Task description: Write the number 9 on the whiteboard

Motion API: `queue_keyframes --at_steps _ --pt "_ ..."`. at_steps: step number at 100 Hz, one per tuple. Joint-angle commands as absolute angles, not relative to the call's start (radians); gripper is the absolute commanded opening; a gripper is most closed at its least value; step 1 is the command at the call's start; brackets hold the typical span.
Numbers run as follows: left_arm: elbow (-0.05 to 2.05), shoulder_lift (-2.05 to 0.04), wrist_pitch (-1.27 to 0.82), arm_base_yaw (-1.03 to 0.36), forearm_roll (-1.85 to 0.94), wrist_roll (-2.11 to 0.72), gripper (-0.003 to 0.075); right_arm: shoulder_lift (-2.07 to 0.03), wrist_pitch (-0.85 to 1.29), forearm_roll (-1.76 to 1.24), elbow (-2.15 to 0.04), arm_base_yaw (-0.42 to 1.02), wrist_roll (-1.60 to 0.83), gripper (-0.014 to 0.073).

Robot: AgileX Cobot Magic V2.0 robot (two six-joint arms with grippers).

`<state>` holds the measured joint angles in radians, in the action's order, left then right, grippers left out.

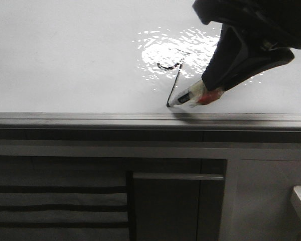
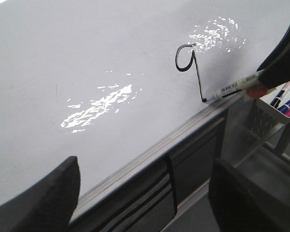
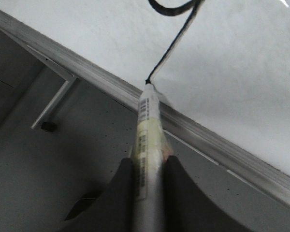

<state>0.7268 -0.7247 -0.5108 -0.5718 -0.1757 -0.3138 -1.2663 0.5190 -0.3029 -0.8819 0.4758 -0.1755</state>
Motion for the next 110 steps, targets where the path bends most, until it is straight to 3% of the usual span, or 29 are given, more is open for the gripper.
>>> queue_keyframes --at_steps 1,29,51,75,110 --pt "0.768 -0.721 -0.446 -0.570 -0.190 -0.309 0.0512 -1.201 0.493 -0.282 -0.937 0.505 -0.182 -0.0045" --pt "0.915 -0.895 -0.724 -0.677 -0.319 -0.590 0.0512 -1.071 0.734 -0.282 -1.028 0.625 -0.462 -0.0045" --pt "1.013 -1.084 -0.706 -0.847 -0.376 -0.733 0.0512 -1.005 0.891 -0.282 -1.043 0.666 -0.726 -0.0045" --pt "1.128 -1.269 -0.672 -0.974 -0.374 -0.806 0.0512 -0.987 0.898 -0.282 -1.043 0.625 -0.735 -0.0045" --pt "1.184 -1.358 -0.631 -0.983 -0.374 -0.806 0.0512 -0.987 0.895 -0.282 -1.043 0.625 -0.735 -0.0046"
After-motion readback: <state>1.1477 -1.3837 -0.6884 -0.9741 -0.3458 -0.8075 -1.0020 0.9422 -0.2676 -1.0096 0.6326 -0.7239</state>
